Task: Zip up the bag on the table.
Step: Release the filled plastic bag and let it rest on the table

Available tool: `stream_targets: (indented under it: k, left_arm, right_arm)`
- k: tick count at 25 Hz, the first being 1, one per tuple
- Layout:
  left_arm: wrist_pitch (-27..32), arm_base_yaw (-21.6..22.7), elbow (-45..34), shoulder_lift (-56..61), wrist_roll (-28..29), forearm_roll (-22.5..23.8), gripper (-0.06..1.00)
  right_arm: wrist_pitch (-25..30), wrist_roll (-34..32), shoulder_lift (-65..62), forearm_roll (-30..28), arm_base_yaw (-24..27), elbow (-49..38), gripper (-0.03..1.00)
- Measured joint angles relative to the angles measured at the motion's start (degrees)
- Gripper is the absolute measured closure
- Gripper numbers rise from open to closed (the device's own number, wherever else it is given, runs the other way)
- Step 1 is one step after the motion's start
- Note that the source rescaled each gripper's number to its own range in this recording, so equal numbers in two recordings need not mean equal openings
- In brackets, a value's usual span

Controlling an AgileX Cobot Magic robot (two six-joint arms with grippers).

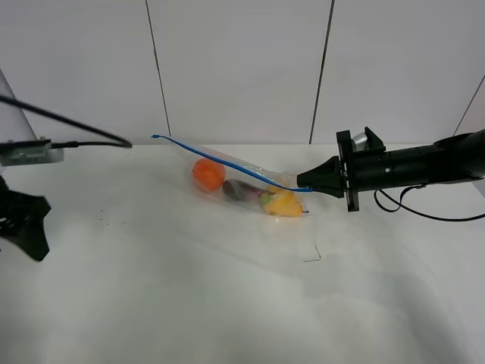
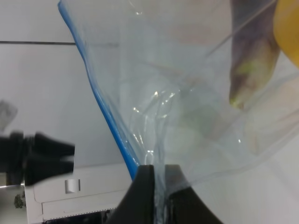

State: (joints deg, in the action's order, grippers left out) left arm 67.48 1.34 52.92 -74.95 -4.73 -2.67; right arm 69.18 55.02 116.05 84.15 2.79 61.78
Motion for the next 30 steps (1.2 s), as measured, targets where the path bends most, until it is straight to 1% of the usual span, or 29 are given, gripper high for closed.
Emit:
stream_targets:
  k: [2,5,8,11,15,18,28,30]
  left_arm:
    - [-0.26,0.00,-5.68,6.81,0.00,0.00,0.00]
    - [-3.65,0.00,-13.43,16.46,-0.07,0.00,0.00]
    - [-6.67,0.00,-18.60,25.54,-0.07,0.00,0.00]
    - [-8.13,0.00,-22.44,33.79,-0.07,0.05,0.00]
    - [-7.76,0.00,-24.03,41.98,-0.38,0.05,0.00]
    - [-7.70,0.00,-24.02,45.74,-0.46,0.05,0.00]
    - [-7.71,-0.20,-24.02,51.76,-0.46,0.05,0.00]
    - [-7.65,-1.58,-24.02,53.59,-0.46,0.05,0.00]
  right_arm:
    - [0.00,0.00,0.00,0.00,0.00,0.00,0.97]
    - [0.00,0.00,0.00,0.00,0.00,0.00,0.97]
    - [0.00,0.00,0.00,0.00,0.00,0.00,0.97]
    - [0.00,0.00,0.00,0.00,0.00,0.00,0.97]
    - [0.00,0.00,0.00,0.00,0.00,0.00,0.97]
    - [0.00,0.00,0.00,0.00,0.00,0.00,0.97]
    - [0.00,-0.16,0.00,0.00,0.00,0.00,0.97]
    - [0.00,-0.16,0.00,0.00,0.00,0.00,0.97]
